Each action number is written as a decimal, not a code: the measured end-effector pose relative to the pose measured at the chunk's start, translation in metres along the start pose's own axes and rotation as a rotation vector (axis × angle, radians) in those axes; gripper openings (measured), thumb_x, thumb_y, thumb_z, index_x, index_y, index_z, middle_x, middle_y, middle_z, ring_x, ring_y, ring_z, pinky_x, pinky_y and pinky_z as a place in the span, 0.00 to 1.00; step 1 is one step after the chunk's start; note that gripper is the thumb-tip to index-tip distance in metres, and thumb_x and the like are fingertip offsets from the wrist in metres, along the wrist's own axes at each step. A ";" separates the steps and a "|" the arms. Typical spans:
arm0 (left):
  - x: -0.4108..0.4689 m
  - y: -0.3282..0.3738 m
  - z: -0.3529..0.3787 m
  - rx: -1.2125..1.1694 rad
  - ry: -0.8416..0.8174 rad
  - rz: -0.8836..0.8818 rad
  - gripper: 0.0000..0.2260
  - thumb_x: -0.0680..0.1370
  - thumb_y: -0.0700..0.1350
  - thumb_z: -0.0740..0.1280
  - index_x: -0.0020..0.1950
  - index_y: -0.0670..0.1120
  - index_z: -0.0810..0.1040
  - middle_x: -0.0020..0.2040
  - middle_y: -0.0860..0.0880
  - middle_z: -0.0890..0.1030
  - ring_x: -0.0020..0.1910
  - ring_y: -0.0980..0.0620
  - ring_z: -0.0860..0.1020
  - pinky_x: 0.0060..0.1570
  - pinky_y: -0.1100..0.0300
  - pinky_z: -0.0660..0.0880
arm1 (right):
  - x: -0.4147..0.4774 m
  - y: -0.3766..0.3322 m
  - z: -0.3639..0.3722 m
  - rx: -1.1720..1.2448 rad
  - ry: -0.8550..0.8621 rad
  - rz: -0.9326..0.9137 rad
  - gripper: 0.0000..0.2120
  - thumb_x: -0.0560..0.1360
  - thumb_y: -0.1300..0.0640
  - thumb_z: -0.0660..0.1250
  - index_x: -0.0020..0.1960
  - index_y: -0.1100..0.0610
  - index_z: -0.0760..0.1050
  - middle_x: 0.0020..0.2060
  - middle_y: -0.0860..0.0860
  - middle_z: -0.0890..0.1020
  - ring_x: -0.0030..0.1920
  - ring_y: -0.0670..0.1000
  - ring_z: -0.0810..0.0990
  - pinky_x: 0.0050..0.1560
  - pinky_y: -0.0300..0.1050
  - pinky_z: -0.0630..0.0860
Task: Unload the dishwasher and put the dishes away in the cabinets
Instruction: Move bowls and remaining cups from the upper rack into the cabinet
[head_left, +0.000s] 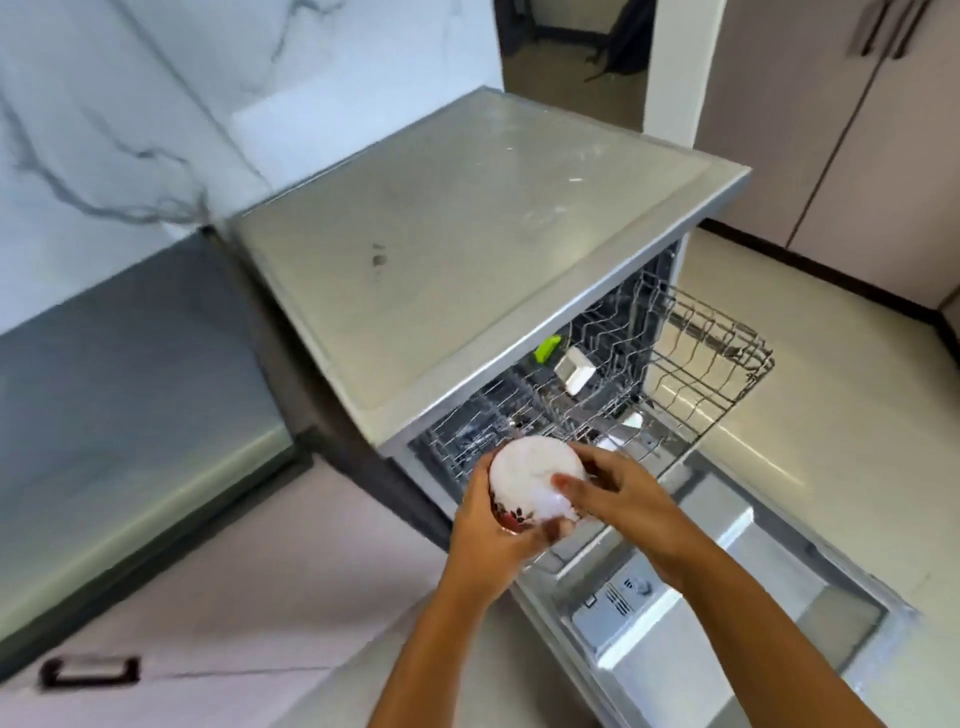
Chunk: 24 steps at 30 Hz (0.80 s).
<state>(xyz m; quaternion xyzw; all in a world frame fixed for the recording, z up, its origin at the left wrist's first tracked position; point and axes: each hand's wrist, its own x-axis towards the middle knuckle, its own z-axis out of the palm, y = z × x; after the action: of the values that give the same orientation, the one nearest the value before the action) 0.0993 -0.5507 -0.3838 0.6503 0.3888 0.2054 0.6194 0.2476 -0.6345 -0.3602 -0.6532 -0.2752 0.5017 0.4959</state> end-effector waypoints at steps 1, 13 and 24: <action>-0.017 0.006 -0.011 -0.034 0.043 0.027 0.44 0.53 0.60 0.81 0.66 0.55 0.68 0.61 0.49 0.77 0.58 0.49 0.78 0.49 0.54 0.80 | -0.011 -0.008 0.009 -0.004 -0.030 -0.030 0.28 0.61 0.41 0.72 0.60 0.44 0.74 0.56 0.46 0.80 0.57 0.48 0.78 0.56 0.43 0.78; -0.290 0.128 -0.227 -0.132 0.424 0.336 0.36 0.56 0.51 0.75 0.60 0.52 0.65 0.54 0.52 0.78 0.49 0.56 0.82 0.41 0.63 0.79 | -0.176 -0.154 0.249 -0.176 -0.528 -0.391 0.23 0.66 0.53 0.76 0.57 0.48 0.71 0.51 0.46 0.82 0.53 0.49 0.80 0.56 0.50 0.76; -0.311 0.278 -0.359 0.234 0.767 0.727 0.38 0.51 0.54 0.79 0.54 0.59 0.61 0.53 0.54 0.80 0.48 0.57 0.81 0.45 0.62 0.80 | -0.211 -0.349 0.383 -0.346 -0.466 -0.859 0.53 0.61 0.54 0.81 0.73 0.41 0.49 0.56 0.48 0.79 0.55 0.48 0.80 0.57 0.46 0.78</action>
<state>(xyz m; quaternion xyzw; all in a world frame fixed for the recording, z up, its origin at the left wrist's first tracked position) -0.2900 -0.5360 0.0047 0.6858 0.3573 0.5846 0.2455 -0.1326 -0.5481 0.0409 -0.4246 -0.7007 0.3322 0.4673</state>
